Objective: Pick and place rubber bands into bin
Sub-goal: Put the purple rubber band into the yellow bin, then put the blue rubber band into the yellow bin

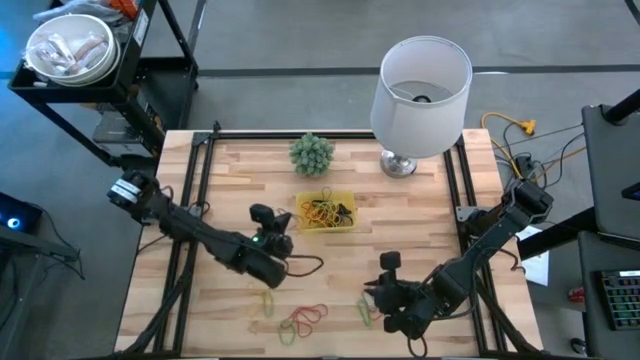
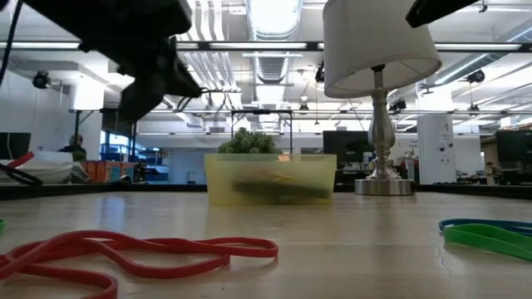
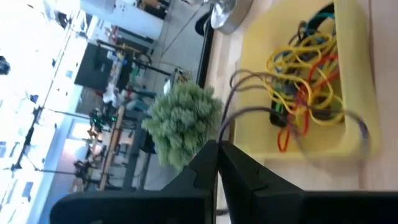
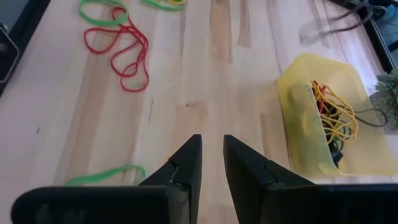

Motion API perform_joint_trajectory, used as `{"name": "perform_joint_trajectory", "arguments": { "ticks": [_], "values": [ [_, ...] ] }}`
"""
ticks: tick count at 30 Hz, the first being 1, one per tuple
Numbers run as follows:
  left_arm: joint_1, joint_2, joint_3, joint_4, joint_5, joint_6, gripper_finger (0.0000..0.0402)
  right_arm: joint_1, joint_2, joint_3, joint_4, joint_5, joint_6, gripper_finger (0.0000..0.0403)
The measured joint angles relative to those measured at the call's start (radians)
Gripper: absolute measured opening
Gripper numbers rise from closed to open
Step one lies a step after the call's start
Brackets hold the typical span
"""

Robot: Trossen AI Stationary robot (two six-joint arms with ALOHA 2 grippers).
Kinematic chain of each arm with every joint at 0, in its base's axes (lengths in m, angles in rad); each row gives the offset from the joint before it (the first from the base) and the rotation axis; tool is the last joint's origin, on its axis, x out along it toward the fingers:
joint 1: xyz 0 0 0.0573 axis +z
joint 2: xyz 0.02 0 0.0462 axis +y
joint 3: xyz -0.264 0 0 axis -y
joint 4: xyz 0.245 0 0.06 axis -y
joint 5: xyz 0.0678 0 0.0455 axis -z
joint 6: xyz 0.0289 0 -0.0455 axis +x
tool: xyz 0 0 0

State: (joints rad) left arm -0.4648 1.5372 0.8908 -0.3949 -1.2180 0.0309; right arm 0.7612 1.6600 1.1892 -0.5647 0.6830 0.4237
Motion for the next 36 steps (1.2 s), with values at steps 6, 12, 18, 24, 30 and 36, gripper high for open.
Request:
{"name": "perform_joint_trajectory", "arguments": {
  "ticks": [6,12,18,24,30,36],
  "values": [
    [0.083,0.000,-0.016,0.244,0.077,0.248,0.0000,0.000,0.000,0.000,0.003,0.000,0.046,0.0061],
    [0.181,-0.001,-0.017,0.353,0.297,0.339,0.0000,0.000,0.000,0.000,0.004,0.000,0.078,0.0061],
    [0.274,-0.001,-0.019,0.378,0.456,0.347,0.0000,0.000,0.000,-0.003,0.006,0.000,0.101,0.0061],
    [0.343,-0.001,-0.020,0.378,0.625,0.347,0.0000,0.000,0.000,-0.004,0.017,0.000,0.100,0.0061],
    [0.370,-0.002,-0.021,0.378,0.646,0.352,0.0039,0.000,0.000,-0.009,0.020,0.000,0.097,0.0061],
    [0.372,-0.002,-0.021,0.379,0.671,0.349,0.0118,0.000,0.000,-0.027,0.022,-0.001,0.105,0.0061]
  ]
}}
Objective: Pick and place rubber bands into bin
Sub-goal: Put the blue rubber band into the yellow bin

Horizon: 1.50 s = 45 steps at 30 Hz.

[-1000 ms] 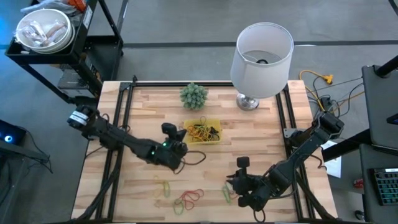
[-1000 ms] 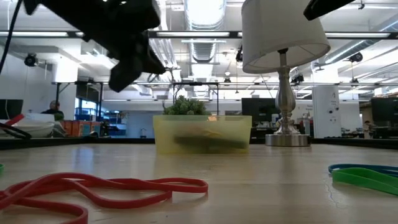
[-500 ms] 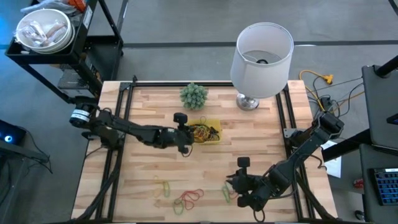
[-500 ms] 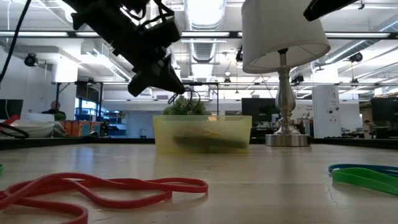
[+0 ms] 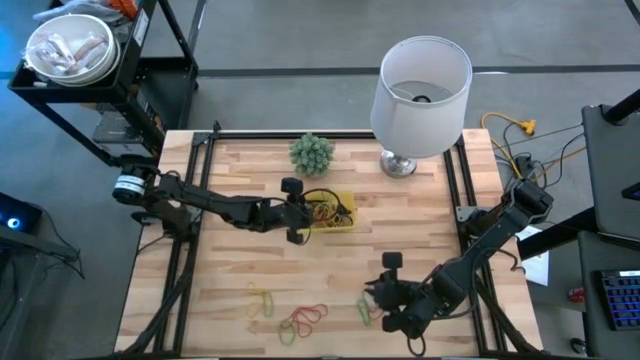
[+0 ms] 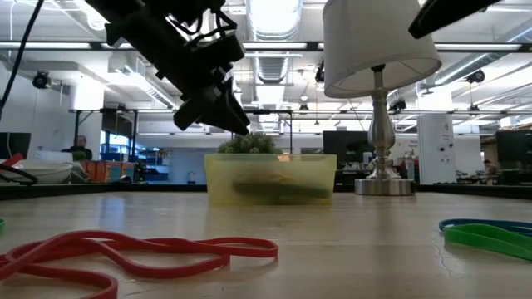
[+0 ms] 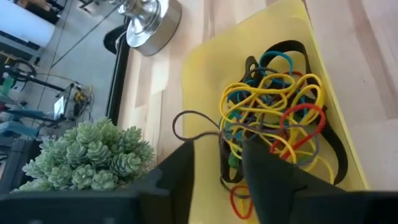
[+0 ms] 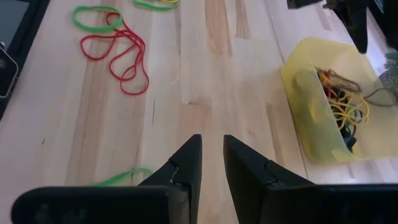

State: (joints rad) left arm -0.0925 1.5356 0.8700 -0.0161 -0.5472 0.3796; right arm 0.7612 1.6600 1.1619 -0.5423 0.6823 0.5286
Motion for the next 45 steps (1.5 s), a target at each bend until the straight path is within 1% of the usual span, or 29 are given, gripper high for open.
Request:
{"name": "perform_joint_trajectory", "arguments": {
  "ticks": [3,7,11,16,20,23,29,35,37,40,45],
  "values": [
    [-0.001,0.000,0.001,-0.002,0.000,-0.024,0.0149,0.000,0.000,-0.027,0.000,-0.015,0.058,0.0061],
    [-0.033,-0.002,0.015,-0.066,0.014,-0.041,0.0172,-0.001,0.000,-0.082,0.004,-0.116,0.115,0.0061],
    [-0.079,-0.009,0.020,-0.131,0.021,-0.104,0.0176,-0.013,0.000,-0.136,0.008,-0.215,0.166,0.0061],
    [-0.148,-0.034,0.012,-0.193,0.022,-0.227,0.0176,-0.037,0.000,-0.180,0.021,-0.252,0.171,0.0061],
    [-0.211,-0.053,0.006,-0.239,0.022,-0.330,0.0176,-0.066,0.000,-0.216,0.083,-0.309,0.119,0.0061],
    [-0.260,-0.067,0.005,-0.282,0.022,-0.403,0.0176,-0.084,0.000,-0.238,0.116,-0.332,0.083,0.0063],
    [-0.348,-0.122,-0.002,-0.317,0.020,-0.527,0.0176,-0.101,0.000,-0.253,0.140,-0.356,0.054,0.0096],
    [-0.417,-0.158,-0.014,-0.312,0.013,-0.606,0.0176,-0.120,0.032,-0.264,0.191,-0.433,0.048,0.0135],
    [-0.433,-0.159,-0.014,-0.314,0.013,-0.611,0.0176,-0.130,0.053,-0.263,0.197,-0.456,0.047,0.0146],
    [-0.447,-0.156,-0.014,-0.302,0.002,-0.613,0.0176,-0.149,0.080,-0.261,0.194,-0.459,0.047,0.0158],
    [-0.453,-0.155,-0.015,-0.308,-0.013,-0.613,0.0176,-0.177,0.107,-0.260,0.198,-0.495,0.048,0.0169]
  ]
}}
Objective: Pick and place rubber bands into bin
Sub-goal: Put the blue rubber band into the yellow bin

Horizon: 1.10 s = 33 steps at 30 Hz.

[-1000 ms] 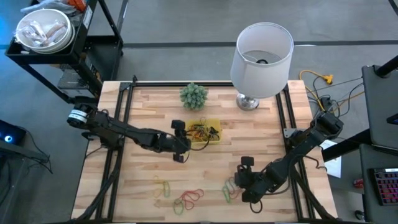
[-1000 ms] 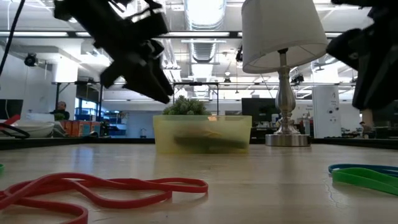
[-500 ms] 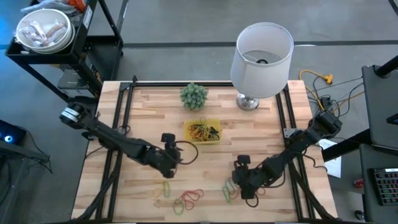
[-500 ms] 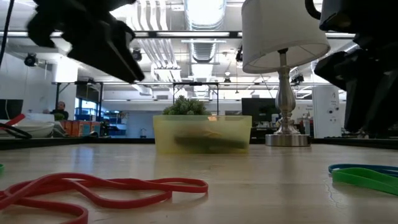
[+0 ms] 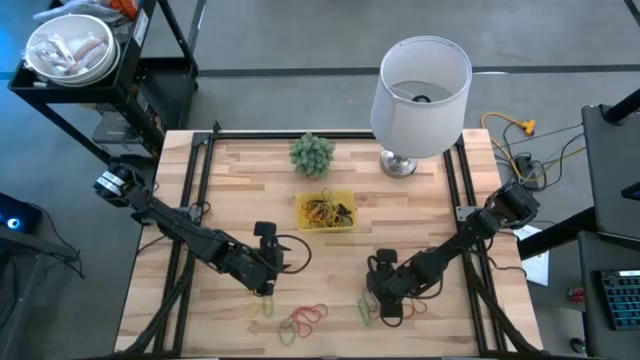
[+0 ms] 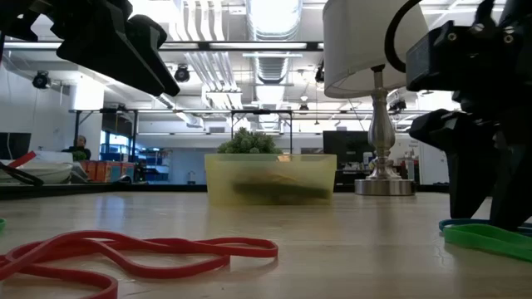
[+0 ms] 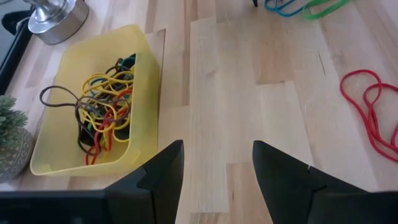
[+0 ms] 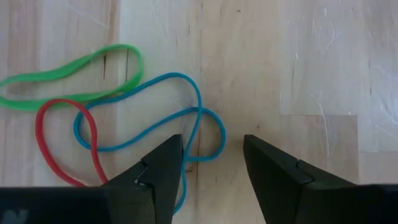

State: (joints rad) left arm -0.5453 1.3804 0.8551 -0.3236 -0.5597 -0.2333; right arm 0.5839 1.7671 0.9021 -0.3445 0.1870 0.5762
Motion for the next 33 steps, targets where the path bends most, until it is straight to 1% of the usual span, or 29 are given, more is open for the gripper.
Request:
{"name": "perform_joint_trajectory", "arguments": {
  "ticks": [4,7,10,15,16,17,20,24,29,33],
  "values": [
    [0.000,0.000,0.000,0.000,-0.003,0.002,0.0176,-0.019,0.019,0.005,0.001,-0.025,0.022,0.0170],
    [0.000,0.001,-0.002,0.000,-0.004,0.002,0.0176,-0.026,0.025,0.006,0.001,-0.027,0.031,0.0155],
    [0.000,0.001,-0.005,0.000,-0.004,0.002,0.0176,-0.026,0.026,0.005,-0.002,-0.026,0.031,0.0120],
    [0.000,0.001,-0.011,0.000,-0.004,0.002,0.0176,-0.027,0.028,0.004,-0.003,-0.024,0.017,0.0034],
    [0.000,0.001,-0.011,0.000,-0.004,0.002,0.0176,-0.027,0.028,0.004,-0.002,-0.023,0.009,0.0021],
    [0.000,0.001,-0.011,0.000,-0.004,0.002,0.0176,-0.026,0.028,0.004,-0.001,-0.015,0.003,0.0016],
    [0.000,0.001,-0.011,0.000,-0.004,0.002,0.0176,-0.024,0.030,0.010,-0.006,0.033,-0.015,0.0010],
    [0.000,0.001,-0.011,0.000,-0.004,0.002,0.0176,-0.010,0.036,0.042,-0.023,0.115,-0.101,0.0009],
    [0.000,0.001,-0.012,0.000,-0.004,0.002,0.0176,-0.009,0.037,0.111,-0.032,0.284,-0.222,0.0008],
    [0.000,0.001,-0.015,0.000,-0.004,0.001,0.0176,-0.001,0.037,0.171,-0.080,0.383,-0.296,0.0008]
  ]
}}
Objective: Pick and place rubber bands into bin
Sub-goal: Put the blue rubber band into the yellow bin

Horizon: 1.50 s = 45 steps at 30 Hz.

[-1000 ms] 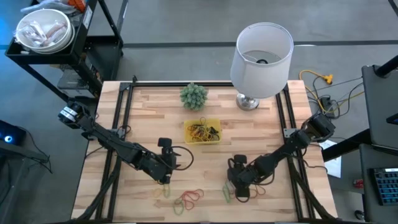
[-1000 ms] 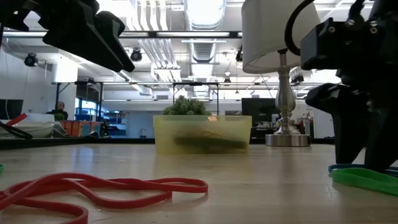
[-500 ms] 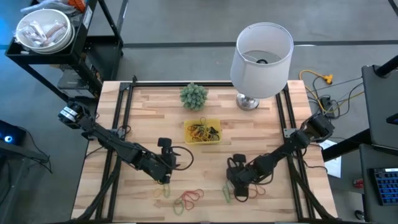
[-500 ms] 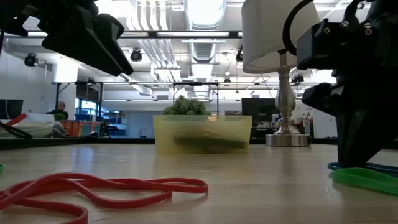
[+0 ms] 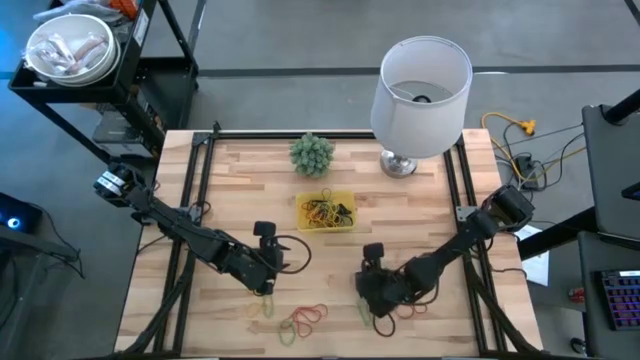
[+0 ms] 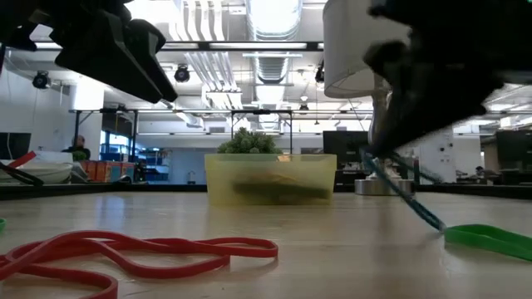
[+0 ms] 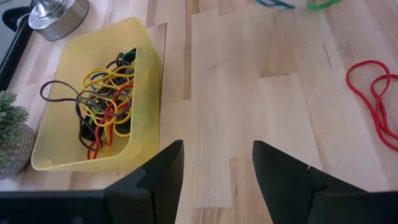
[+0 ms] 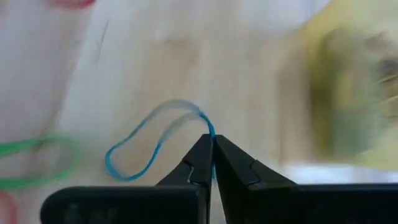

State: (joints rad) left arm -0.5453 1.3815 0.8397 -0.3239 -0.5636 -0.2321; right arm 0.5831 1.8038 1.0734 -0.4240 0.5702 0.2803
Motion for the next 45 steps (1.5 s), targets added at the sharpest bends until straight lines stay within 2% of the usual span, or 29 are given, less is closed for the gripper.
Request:
{"name": "perform_joint_trajectory", "arguments": {
  "ticks": [12,14,19,23,29,33,35,40,42,45],
  "values": [
    [0.000,-0.002,-0.028,0.001,0.000,-0.026,0.0176,-0.026,-0.003,0.156,0.005,0.546,-0.352,0.0008],
    [0.000,-0.004,-0.028,0.001,0.000,-0.026,0.0176,-0.050,-0.004,0.168,0.008,0.587,-0.391,0.0008],
    [0.000,-0.004,-0.028,0.001,0.000,-0.026,0.0176,-0.141,-0.004,0.172,0.011,0.585,-0.416,0.0008],
    [0.000,-0.005,-0.028,0.001,0.000,-0.026,0.0176,-0.242,-0.004,0.153,0.010,0.512,-0.414,0.0008],
    [0.000,-0.005,-0.029,0.001,0.000,-0.026,0.0176,-0.399,-0.003,0.138,0.016,0.240,-0.369,0.0008],
    [0.000,-0.005,-0.029,0.001,0.000,-0.026,0.0176,-0.483,-0.003,0.118,0.018,0.141,-0.327,0.0008],
    [0.000,-0.006,-0.029,0.001,0.000,-0.026,0.0176,-0.509,-0.003,0.106,0.019,0.079,-0.304,0.0009],
    [0.000,-0.006,-0.031,0.000,0.000,-0.025,0.0176,-0.555,-0.002,0.088,0.019,-0.190,-0.301,0.0014],
    [0.000,-0.006,-0.032,0.001,0.000,-0.026,0.0176,-0.559,-0.002,0.087,0.019,-0.251,-0.307,0.0027],
    [0.000,-0.006,-0.033,0.001,0.000,-0.026,0.0176,-0.557,-0.002,0.092,0.018,-0.276,-0.310,0.0058]
  ]
}}
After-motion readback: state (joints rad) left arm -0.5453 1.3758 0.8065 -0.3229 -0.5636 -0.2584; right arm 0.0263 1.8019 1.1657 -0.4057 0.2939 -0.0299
